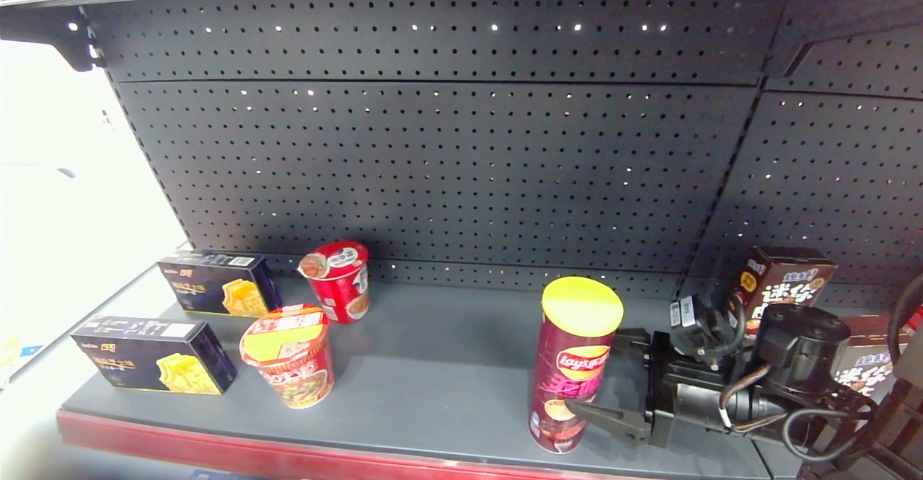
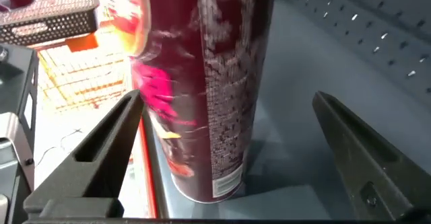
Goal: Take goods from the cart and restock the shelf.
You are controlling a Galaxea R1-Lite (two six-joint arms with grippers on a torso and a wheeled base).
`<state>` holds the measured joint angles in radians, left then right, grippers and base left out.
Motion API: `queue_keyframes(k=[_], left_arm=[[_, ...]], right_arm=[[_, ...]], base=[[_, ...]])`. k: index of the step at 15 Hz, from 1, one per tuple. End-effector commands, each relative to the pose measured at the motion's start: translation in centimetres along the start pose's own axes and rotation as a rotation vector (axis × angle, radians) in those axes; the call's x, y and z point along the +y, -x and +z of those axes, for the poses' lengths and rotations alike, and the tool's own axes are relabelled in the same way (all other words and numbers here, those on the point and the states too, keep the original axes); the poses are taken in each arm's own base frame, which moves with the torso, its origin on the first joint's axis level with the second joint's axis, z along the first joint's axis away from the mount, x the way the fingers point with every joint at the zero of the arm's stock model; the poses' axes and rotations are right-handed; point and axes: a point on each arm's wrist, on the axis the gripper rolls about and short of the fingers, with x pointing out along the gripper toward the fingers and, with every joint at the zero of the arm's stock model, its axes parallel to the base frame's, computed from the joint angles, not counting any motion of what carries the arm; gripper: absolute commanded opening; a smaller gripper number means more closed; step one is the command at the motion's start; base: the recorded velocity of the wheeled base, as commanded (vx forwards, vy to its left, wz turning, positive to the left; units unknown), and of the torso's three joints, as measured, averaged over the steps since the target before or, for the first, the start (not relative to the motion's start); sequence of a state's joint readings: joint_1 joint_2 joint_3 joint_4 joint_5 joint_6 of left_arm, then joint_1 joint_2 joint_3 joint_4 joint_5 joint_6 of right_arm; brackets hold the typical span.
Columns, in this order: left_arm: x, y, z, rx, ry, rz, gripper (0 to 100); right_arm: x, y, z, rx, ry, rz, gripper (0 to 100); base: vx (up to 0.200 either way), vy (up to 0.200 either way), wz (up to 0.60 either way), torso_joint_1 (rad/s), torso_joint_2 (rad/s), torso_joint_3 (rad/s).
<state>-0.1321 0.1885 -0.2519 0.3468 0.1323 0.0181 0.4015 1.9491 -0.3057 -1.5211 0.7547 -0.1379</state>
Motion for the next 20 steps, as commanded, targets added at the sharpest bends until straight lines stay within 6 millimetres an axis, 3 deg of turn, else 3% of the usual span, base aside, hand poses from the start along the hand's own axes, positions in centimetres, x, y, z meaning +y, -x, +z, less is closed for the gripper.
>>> queue_keyframes(k=[1, 14, 20], left_arm=[[0.0, 0.0, 0.0, 0.000, 0.000, 0.001, 0], [0.0, 0.1, -0.6, -0.007, 0.002, 0.004, 0], [0.0, 0.3, -0.9, -0.010, 0.002, 0.007, 0]], right_arm=[[0.0, 0.4, 0.8, -0.020, 0.019, -0.009, 100], [1.9, 4.3, 2.4, -0.043, 0.041, -0.067, 100], [1.6, 6.7, 4.0, -0.088, 0.112, -0.164, 100]], base=[[0.000, 0.000, 0.00, 0.000, 0.00, 0.000], [0.000, 0.000, 0.00, 0.000, 0.00, 0.000], [0.000, 0.000, 0.00, 0.000, 0.00, 0.000]])
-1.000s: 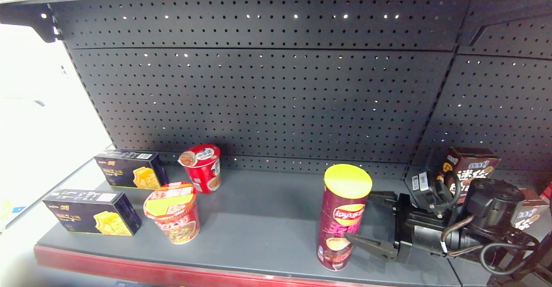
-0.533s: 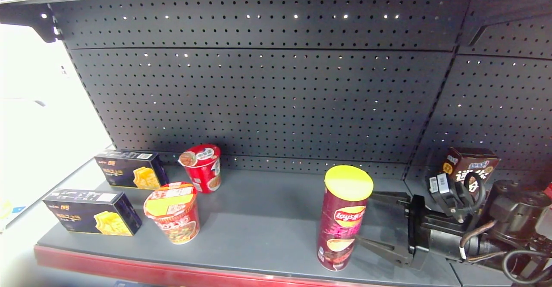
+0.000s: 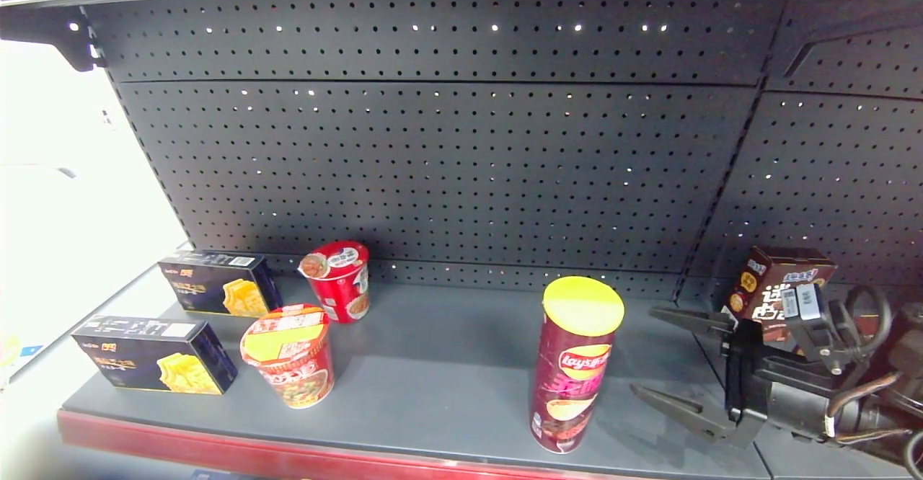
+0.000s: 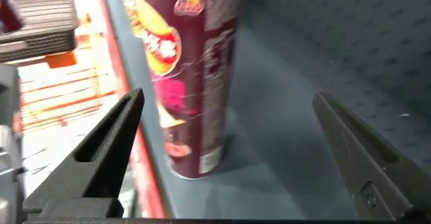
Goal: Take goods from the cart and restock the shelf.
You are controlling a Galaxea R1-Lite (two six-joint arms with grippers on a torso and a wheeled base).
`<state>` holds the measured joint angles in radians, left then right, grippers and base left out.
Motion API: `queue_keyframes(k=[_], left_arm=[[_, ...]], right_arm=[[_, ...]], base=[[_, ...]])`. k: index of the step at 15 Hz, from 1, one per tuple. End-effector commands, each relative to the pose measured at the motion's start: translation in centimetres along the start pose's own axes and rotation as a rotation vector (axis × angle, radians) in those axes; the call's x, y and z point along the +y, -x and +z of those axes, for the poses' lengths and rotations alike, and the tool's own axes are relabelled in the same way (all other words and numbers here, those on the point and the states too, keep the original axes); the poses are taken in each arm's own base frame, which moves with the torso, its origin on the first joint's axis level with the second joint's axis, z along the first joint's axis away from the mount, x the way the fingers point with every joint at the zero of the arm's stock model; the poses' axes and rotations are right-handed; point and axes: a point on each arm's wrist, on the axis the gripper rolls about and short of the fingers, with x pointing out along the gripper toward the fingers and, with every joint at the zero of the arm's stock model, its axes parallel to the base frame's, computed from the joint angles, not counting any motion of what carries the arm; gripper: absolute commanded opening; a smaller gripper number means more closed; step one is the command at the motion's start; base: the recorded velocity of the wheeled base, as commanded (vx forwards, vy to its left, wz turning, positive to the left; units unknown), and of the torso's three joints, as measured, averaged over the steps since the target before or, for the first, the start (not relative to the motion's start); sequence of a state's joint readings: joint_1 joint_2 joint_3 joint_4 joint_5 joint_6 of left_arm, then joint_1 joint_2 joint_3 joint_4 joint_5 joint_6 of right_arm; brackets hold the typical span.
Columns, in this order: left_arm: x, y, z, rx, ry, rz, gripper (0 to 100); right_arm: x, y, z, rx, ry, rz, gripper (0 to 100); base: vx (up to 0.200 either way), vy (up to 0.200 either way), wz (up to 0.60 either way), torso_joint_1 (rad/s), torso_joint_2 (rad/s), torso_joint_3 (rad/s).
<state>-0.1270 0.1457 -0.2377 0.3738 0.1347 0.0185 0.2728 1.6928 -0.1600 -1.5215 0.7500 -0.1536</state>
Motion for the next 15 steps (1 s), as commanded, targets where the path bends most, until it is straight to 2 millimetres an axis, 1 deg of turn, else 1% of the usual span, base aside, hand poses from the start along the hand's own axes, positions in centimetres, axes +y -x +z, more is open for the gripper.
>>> queue_keyframes(k=[1, 2, 5, 6, 8, 9, 10, 11, 13, 15], left_arm=[[0.0, 0.2, -0.2, -0.006, -0.001, 0.000, 0], [0.0, 0.2, -0.3, -0.007, -0.001, 0.000, 0], [0.0, 0.3, -0.3, -0.010, 0.000, 0.005, 0], [0.0, 0.3, -0.3, -0.010, 0.000, 0.006, 0], [0.0, 0.3, -0.3, -0.012, 0.001, 0.006, 0], [0.0, 0.3, -0.3, -0.012, 0.001, 0.006, 0], [0.0, 0.3, -0.3, -0.016, 0.001, 0.006, 0], [0.0, 0.3, -0.4, -0.016, 0.001, 0.006, 0], [0.0, 0.3, -0.4, -0.015, 0.001, 0.008, 0], [0.0, 0.3, -0.3, -0.018, 0.001, 0.008, 0]], right_arm=[[-0.1, 1.1, 1.1, -0.033, 0.046, -0.041, 100], [0.0, 1.5, 1.3, -0.035, 0.053, -0.052, 100], [1.0, 4.5, 1.9, -0.036, 0.074, -0.165, 100], [1.1, 4.9, 2.0, -0.036, 0.078, -0.192, 100], [1.8, 6.5, 2.2, -0.033, 0.089, -0.260, 100], [1.8, 6.5, 2.2, -0.035, 0.092, -0.268, 100], [2.0, 7.4, 3.0, -0.037, 0.110, -0.437, 100], [2.3, 7.8, 3.1, -0.026, 0.098, -0.507, 100], [3.0, 8.5, 3.5, -0.016, 0.086, -0.576, 100], [3.0, 8.9, 4.4, -0.029, 0.099, -0.697, 100]], base=[[0.000, 0.000, 0.00, 0.000, 0.00, 0.000], [0.000, 0.000, 0.00, 0.000, 0.00, 0.000], [0.000, 0.000, 0.00, 0.000, 0.00, 0.000], [0.000, 0.000, 0.00, 0.000, 0.00, 0.000], [0.000, 0.000, 0.00, 0.000, 0.00, 0.000], [0.000, 0.000, 0.00, 0.000, 0.00, 0.000], [0.000, 0.000, 0.00, 0.000, 0.00, 0.000], [0.000, 0.000, 0.00, 0.000, 0.00, 0.000], [0.000, 0.000, 0.00, 0.000, 0.00, 0.000], [0.000, 0.000, 0.00, 0.000, 0.00, 0.000]])
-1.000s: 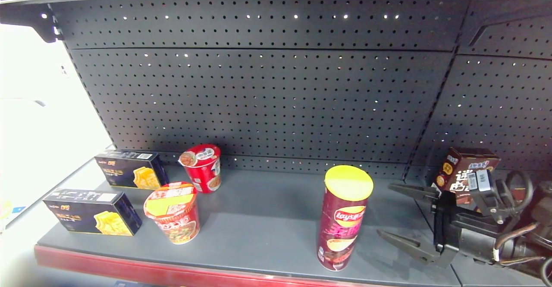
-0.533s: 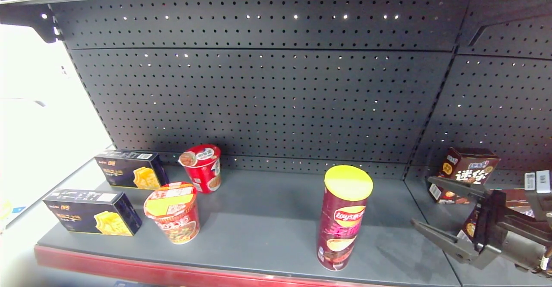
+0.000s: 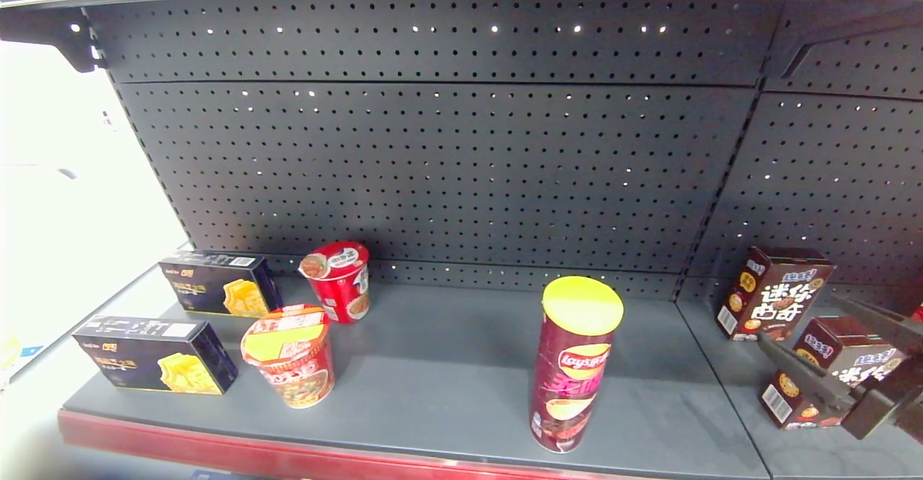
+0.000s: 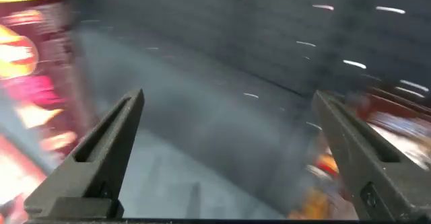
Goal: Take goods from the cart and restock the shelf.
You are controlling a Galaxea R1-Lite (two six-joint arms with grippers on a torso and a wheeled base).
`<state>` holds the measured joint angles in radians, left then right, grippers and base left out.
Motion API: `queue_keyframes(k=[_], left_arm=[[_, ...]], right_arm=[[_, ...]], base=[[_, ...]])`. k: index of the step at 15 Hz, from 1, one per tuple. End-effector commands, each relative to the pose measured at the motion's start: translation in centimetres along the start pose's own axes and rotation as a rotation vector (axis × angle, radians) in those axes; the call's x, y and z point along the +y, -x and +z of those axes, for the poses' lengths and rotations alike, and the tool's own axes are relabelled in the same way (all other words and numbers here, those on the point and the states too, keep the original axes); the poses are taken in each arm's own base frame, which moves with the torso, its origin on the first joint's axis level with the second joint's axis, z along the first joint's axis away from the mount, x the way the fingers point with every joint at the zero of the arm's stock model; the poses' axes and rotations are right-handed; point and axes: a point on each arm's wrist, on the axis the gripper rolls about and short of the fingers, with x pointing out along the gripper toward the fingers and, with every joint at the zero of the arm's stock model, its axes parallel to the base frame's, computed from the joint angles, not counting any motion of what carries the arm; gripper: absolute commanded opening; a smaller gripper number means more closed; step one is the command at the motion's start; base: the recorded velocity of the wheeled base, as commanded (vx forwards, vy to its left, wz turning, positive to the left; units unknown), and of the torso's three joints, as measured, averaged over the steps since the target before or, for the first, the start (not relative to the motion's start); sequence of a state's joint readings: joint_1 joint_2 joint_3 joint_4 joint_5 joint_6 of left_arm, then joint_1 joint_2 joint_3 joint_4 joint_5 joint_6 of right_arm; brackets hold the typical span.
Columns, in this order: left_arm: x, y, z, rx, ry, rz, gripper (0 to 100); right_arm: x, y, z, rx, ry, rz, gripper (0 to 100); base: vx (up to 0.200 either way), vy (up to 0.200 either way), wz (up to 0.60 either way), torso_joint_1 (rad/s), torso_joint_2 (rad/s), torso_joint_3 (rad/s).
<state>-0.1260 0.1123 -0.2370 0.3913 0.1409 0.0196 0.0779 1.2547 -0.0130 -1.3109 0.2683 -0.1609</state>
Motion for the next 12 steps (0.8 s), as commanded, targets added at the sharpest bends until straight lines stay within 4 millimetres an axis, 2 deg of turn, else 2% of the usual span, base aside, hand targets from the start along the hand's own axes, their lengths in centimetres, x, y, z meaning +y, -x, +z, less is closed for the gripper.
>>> queue_keyframes(k=[1, 3, 5, 8, 12], left_arm=[[0.0, 0.0, 0.1, -0.003, 0.000, -0.001, 0], [0.0, 0.0, 0.0, -0.003, 0.000, -0.003, 0], [0.0, 0.2, 0.3, -0.016, 0.004, -0.002, 0], [0.1, 0.6, 1.0, -0.045, 0.021, -0.005, 0], [0.1, 0.8, 1.2, -0.054, 0.024, -0.004, 0]], right_arm=[[-0.2, 0.8, 1.8, -0.081, 0.023, -0.078, 100], [-0.4, 1.4, 2.5, -0.067, 0.019, -0.159, 100], [-0.1, 3.3, 2.8, 0.012, 0.005, -0.280, 100], [0.7, 7.8, 3.5, 0.058, -0.007, -0.357, 100], [2.3, 12.7, 2.2, 0.084, -0.040, -0.463, 100]], base=[[0.000, 0.000, 0.00, 0.000, 0.00, 0.000], [0.000, 0.000, 0.00, 0.000, 0.00, 0.000], [0.000, 0.000, 0.00, 0.000, 0.00, 0.000], [0.000, 0.000, 0.00, 0.000, 0.00, 0.000], [0.000, 0.000, 0.00, 0.000, 0.00, 0.000]])
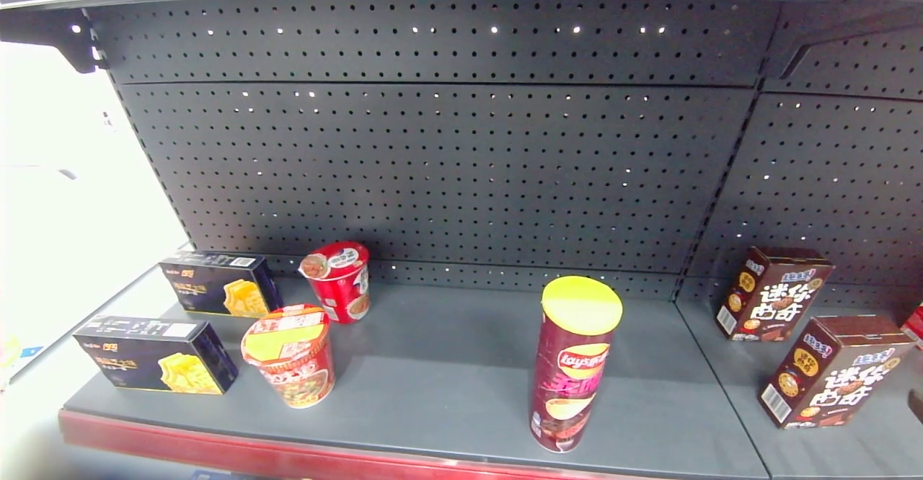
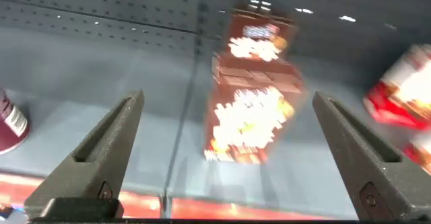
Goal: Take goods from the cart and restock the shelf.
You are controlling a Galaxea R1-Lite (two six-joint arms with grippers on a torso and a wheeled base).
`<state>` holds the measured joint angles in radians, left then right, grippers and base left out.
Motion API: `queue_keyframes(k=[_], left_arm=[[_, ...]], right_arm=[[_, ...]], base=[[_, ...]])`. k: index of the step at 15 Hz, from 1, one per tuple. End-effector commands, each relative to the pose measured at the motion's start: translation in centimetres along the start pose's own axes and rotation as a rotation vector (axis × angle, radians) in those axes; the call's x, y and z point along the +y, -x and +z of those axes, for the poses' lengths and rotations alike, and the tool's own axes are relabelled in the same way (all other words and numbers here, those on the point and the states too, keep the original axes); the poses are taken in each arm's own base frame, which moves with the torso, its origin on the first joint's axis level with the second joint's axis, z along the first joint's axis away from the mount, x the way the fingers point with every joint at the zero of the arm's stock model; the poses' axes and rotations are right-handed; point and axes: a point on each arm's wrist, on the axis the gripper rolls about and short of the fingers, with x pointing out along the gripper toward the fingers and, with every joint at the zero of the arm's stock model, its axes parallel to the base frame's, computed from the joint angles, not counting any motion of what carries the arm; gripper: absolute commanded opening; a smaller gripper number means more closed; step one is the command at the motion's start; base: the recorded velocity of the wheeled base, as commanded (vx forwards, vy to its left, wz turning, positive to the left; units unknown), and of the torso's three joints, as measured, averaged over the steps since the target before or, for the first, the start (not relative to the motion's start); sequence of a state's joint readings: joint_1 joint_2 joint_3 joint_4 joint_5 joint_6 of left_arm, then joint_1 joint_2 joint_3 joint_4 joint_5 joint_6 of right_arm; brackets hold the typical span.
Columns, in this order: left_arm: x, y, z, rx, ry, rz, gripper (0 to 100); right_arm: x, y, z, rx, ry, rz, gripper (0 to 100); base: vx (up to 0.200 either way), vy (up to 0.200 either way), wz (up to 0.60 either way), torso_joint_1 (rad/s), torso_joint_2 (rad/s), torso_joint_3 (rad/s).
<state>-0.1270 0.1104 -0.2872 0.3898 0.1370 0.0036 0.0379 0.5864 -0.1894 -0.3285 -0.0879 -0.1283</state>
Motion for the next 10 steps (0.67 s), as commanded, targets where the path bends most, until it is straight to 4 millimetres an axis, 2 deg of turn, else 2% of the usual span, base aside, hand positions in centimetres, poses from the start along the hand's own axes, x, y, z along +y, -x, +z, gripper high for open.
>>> queue_keyframes(k=[1, 2, 4, 6, 10], left_arm=[[0.0, 0.0, 0.1, -0.003, 0.001, 0.001, 0], [0.0, 0.1, 0.2, -0.007, 0.002, 0.002, 0], [0.0, 0.2, 0.4, -0.015, 0.003, 0.002, 0], [0.0, 0.3, 0.5, -0.018, 0.003, 0.002, 0], [0.1, 0.6, 1.0, -0.039, 0.004, 0.002, 0]], right_arm=[[-0.2, 4.2, -1.1, -0.103, -0.029, -0.095, 100], [-0.1, 4.6, -1.9, -0.094, -0.029, -0.097, 100], [0.3, 5.2, -5.4, -0.069, -0.028, -0.111, 100], [0.6, 5.8, -7.9, -0.078, -0.030, -0.174, 100], [0.6, 6.1, -8.3, -0.097, -0.043, -0.115, 100]], base=[[0.000, 0.000, 0.00, 0.000, 0.00, 0.000], [0.000, 0.000, 0.00, 0.000, 0.00, 0.000], [0.000, 0.000, 0.00, 0.000, 0.00, 0.000], [0.000, 0.000, 0.00, 0.000, 0.00, 0.000], [0.000, 0.000, 0.00, 0.000, 0.00, 0.000]])
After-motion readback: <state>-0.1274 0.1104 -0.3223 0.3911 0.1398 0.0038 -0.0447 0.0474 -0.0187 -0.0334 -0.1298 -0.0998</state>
